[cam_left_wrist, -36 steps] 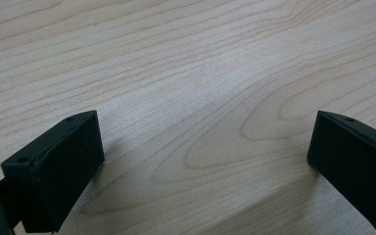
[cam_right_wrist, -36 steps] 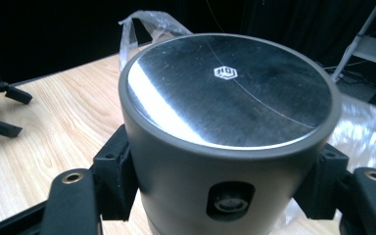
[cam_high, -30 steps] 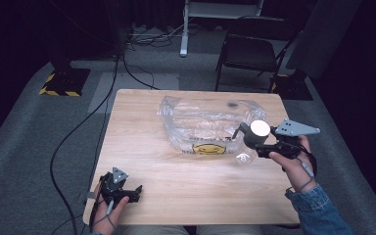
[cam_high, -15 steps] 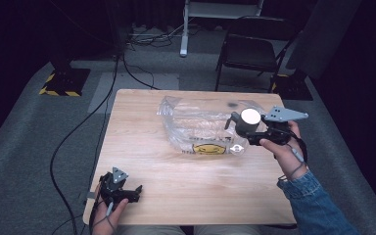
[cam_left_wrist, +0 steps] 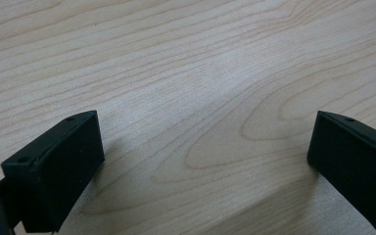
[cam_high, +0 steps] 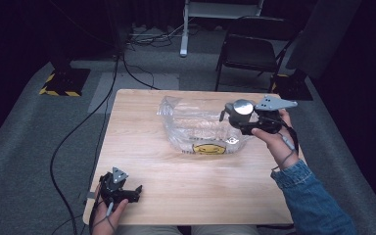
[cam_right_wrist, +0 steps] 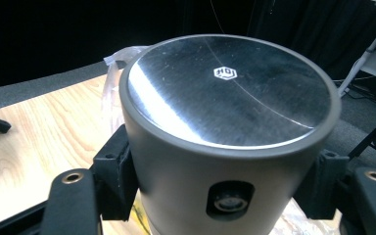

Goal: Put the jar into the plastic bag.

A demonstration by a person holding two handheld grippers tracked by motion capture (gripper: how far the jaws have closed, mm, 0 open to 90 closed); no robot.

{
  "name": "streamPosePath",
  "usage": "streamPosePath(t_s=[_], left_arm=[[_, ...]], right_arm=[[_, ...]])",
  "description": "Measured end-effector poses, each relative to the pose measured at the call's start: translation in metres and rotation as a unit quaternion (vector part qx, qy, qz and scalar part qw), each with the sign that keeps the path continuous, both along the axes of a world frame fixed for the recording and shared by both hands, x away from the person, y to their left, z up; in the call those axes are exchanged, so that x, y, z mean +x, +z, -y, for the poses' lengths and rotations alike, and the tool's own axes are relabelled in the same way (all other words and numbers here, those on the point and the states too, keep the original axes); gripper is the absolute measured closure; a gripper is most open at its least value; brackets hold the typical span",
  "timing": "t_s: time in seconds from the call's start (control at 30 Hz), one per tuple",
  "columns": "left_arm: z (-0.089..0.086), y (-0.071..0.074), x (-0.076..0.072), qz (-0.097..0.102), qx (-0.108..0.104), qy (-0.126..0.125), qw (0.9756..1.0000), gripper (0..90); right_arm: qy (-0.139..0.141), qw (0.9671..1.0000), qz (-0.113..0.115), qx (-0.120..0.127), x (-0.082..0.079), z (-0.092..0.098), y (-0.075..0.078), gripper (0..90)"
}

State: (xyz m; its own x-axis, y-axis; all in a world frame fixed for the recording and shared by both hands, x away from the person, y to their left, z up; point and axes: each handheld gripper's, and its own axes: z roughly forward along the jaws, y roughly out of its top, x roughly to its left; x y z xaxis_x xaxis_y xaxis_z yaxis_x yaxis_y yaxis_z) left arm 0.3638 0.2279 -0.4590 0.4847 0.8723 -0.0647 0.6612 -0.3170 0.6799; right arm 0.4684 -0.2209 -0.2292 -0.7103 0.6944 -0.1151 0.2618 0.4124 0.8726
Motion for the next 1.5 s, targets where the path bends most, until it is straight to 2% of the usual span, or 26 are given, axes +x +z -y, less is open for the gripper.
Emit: streamPosePath(t_s=[0.43, 0.73, 0.97, 1.3, 1.5], left_arm=[[0.000, 0.000, 0.000, 0.001, -0.003, 0.001, 1.0000, 0.3], [0.000, 0.000, 0.000, 0.001, -0.003, 0.001, 1.0000, 0.3], [0.000, 0.000, 0.000, 0.000, -0.002, 0.001, 1.0000, 0.2], [0.000, 0.000, 0.000, 0.000, -0.002, 0.001, 1.0000, 0.2], [0.000, 0.000, 0.000, 0.001, -0.002, 0.001, 1.0000, 0.2]], right_arm=[[-0.001, 1.0000, 0.000, 0.003, 0.031, -0.016, -0.002, 31.4], [-0.008, 1.0000, -0.002, 0.003, 0.052, -0.028, -0.010, 31.4], [-0.003, 0.9999, 0.007, 0.008, 0.066, -0.038, -0.019, 31.4], [-0.006, 0.9999, 0.000, 0.008, 0.082, -0.052, -0.041, 31.4], [-0.006, 0.9999, 0.004, 0.010, 0.088, -0.056, -0.053, 31.4]])
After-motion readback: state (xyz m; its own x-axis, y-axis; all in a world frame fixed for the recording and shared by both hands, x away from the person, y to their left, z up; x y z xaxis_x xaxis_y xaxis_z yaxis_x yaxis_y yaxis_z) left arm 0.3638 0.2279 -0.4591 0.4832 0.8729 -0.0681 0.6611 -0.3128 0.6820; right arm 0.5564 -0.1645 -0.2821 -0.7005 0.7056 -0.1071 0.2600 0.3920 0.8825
